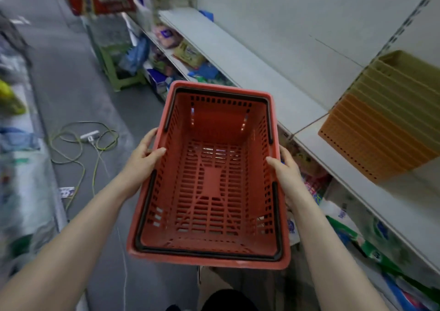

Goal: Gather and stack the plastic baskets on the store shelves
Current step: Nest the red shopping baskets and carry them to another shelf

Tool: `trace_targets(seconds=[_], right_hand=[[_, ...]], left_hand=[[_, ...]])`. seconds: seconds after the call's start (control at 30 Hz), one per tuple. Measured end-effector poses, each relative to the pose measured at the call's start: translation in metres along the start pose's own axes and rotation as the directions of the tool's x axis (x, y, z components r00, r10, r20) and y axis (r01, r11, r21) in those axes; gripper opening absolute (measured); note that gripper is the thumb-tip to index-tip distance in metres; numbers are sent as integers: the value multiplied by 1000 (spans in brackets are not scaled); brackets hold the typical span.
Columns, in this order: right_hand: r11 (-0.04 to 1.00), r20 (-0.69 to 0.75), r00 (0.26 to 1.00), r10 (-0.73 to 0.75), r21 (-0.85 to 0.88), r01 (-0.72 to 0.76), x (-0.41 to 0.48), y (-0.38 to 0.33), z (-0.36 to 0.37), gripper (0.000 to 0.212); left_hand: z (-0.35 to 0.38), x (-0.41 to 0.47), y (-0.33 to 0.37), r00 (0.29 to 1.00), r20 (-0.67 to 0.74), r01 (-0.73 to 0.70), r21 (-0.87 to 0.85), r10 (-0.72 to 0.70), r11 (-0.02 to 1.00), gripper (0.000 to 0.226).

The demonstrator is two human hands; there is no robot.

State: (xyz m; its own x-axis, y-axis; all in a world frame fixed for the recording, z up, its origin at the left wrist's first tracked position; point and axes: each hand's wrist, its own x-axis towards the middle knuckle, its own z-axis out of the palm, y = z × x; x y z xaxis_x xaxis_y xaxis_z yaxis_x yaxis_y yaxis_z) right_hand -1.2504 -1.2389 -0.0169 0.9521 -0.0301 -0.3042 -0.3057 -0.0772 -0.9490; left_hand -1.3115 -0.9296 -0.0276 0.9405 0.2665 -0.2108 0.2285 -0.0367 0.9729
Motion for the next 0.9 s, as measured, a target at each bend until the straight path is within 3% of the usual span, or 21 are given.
trace_targets(seconds=[0.1,0.3,0.5,0.67,0.9], right_hand=[[999,88,996,-21,-39,25,59,-23,37,42],[996,227,974,-18,-81,38,171,-89,108,54],[995,285,956,-75,-47,92,260,-155,187,36],[991,249,961,-123,-21,132,331,-198,253,31],[988,157,976,-151,54,144,421,-260,336,35]], left_hand=[[-22,50,6,996,-87,5,-12,-6,1000,50],[-56,147,44,974,-228,-13,-46,2,999,49],[-103,244,79,945,-326,-58,-73,31,996,45],[-148,342,114,942,-323,-109,-24,96,994,47],[-219,492,168,971,-202,-123,33,128,992,54]])
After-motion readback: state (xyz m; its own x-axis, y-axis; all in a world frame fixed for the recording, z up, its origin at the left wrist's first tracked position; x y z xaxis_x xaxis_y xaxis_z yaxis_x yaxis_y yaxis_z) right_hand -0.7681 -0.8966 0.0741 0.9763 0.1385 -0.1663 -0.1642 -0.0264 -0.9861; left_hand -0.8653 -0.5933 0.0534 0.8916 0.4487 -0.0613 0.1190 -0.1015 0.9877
